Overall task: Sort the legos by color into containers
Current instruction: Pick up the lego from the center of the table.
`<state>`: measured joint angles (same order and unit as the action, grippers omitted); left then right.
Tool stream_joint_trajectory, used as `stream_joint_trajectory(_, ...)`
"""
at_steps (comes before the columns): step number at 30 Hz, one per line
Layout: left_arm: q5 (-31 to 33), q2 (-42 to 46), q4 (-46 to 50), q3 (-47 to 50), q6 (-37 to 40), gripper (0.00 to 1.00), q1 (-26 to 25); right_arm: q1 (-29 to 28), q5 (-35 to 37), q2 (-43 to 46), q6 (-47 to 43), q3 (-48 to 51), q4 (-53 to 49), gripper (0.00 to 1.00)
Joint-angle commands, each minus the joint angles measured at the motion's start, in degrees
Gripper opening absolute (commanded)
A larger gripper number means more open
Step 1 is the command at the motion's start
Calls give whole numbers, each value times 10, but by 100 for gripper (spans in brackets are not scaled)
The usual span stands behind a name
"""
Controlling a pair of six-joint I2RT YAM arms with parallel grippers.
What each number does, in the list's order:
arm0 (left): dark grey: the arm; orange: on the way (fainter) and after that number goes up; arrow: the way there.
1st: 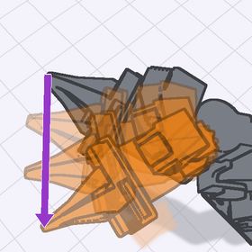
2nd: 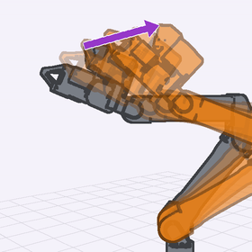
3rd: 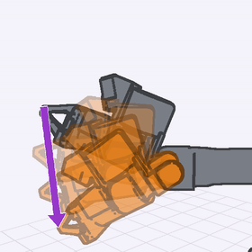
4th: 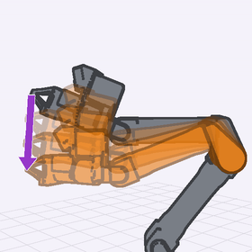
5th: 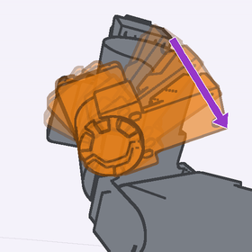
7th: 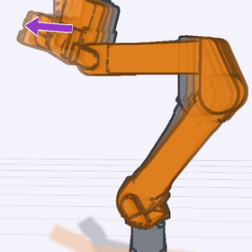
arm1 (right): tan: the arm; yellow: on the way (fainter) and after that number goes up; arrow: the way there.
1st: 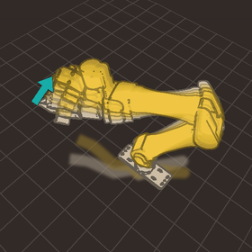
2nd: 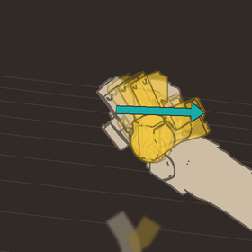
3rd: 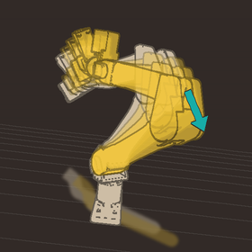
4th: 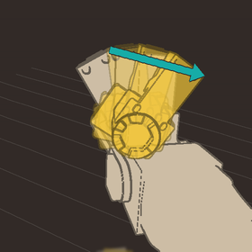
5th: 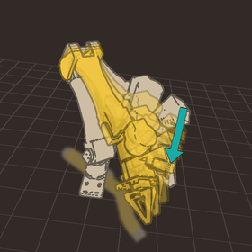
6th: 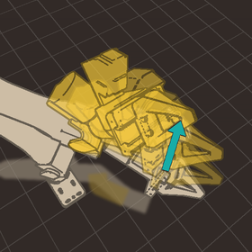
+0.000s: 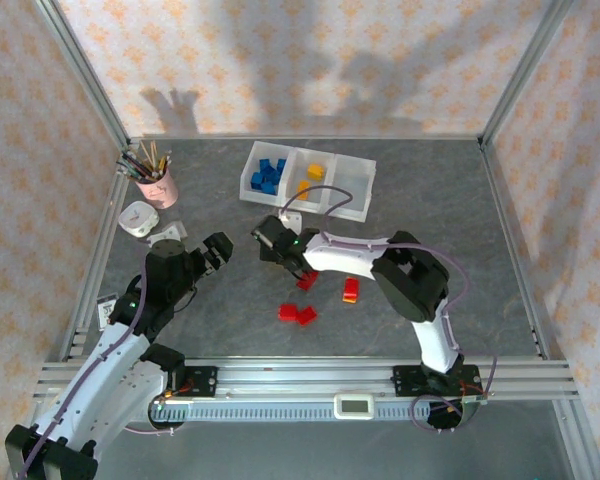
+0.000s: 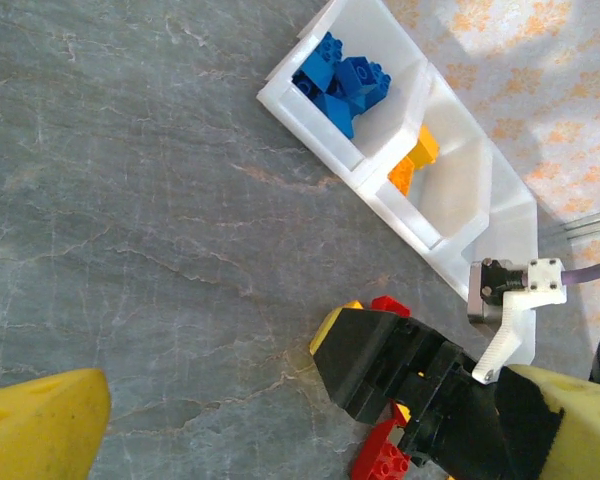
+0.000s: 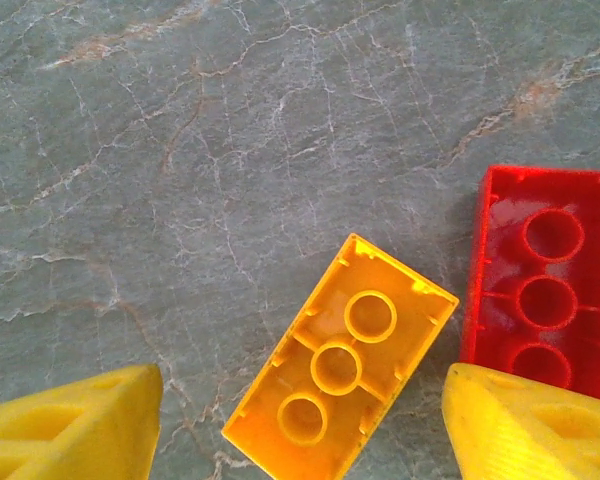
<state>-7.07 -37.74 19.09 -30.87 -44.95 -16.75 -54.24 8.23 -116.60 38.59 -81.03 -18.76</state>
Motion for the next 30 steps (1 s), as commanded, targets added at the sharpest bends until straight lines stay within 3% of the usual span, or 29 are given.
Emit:
stream_joint_trajectory(1,15,8,19,3,-1,99,3,-3,35,-23,21,-24,-12,74)
stream_joint_trajectory(7,22,12,21,3,-5,99,4,-4,52,-65,4,-71,-16,72)
stream_joint_trajectory(14,24,15,27,1,-7,99,3,-4,69,-112,-30,-127,-37,61)
stream_joint_trajectory(30,3,-3,4,1,-14,99,3,-4,57,-87,-88,-89,-24,30)
